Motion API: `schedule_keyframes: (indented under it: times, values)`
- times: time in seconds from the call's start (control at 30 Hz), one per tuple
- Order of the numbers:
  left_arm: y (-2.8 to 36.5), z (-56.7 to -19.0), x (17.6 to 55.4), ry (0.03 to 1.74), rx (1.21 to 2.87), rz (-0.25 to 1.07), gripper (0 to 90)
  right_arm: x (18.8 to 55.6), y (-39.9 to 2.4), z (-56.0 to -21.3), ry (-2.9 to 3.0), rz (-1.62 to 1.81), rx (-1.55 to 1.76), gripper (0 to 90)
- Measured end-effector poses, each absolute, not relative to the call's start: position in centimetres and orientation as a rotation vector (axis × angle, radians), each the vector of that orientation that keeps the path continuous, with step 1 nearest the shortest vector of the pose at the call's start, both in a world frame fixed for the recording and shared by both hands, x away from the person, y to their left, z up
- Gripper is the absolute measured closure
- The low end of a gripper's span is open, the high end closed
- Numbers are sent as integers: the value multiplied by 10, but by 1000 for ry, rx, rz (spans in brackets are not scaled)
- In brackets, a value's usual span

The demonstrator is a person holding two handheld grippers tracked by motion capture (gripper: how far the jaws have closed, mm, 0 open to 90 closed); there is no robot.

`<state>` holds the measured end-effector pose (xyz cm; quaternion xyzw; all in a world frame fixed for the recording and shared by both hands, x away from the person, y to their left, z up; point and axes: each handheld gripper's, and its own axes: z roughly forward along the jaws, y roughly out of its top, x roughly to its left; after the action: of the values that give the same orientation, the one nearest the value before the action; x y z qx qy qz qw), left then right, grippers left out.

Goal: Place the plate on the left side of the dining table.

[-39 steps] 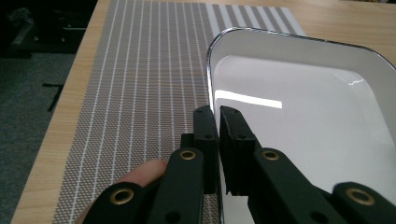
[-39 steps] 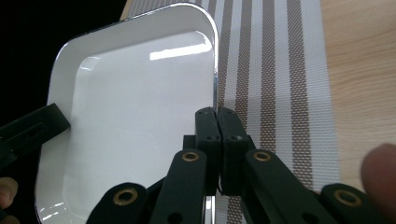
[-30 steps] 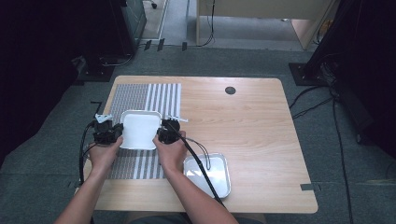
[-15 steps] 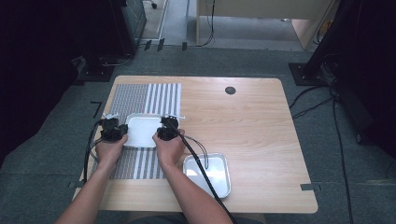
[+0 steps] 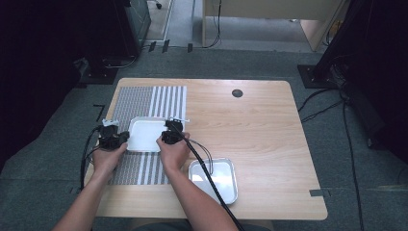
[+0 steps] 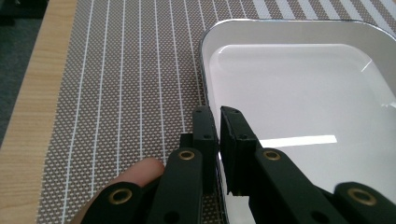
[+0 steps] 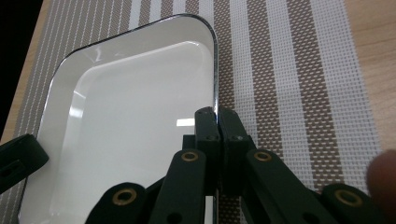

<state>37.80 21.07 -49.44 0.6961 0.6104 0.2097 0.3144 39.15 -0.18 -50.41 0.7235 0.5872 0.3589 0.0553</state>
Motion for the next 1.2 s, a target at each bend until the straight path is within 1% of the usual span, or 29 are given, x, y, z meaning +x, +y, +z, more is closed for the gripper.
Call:
schedule_keyframes:
  times: [0.13,0.2,0.23,0.27,0.4,0.43,0.47,0.5,0.57,0.73,1.2]
  values:
    - [210,-493,383,1596,1817,561,859,395,-2,-505,1733,1093,2223,899]
    - [210,-491,386,1590,1816,568,825,398,0,-505,1715,1095,2242,899]
    - [210,-491,388,1591,1802,579,790,400,1,-505,1712,1096,2241,899]
    - [210,-491,388,1591,1802,579,778,400,1,-505,1712,1096,2241,899]
    - [212,-493,392,1627,1780,614,776,408,5,-505,1701,1084,2227,900]
    - [212,-493,392,1627,1780,614,766,408,5,-505,1701,1084,2227,900]
    - [216,-493,393,1657,1747,612,729,411,6,-505,1676,1083,2237,900]
    - [219,-491,393,1668,1715,595,726,413,6,-505,1673,1083,2240,899]
    - [219,-488,392,1656,1702,603,742,416,7,-504,1676,1068,2230,899]
    - [214,-487,389,1605,1744,606,742,425,7,-504,1657,1063,2235,899]
    - [210,-489,388,1598,1762,597,746,431,15,-506,1683,1090,2200,895]
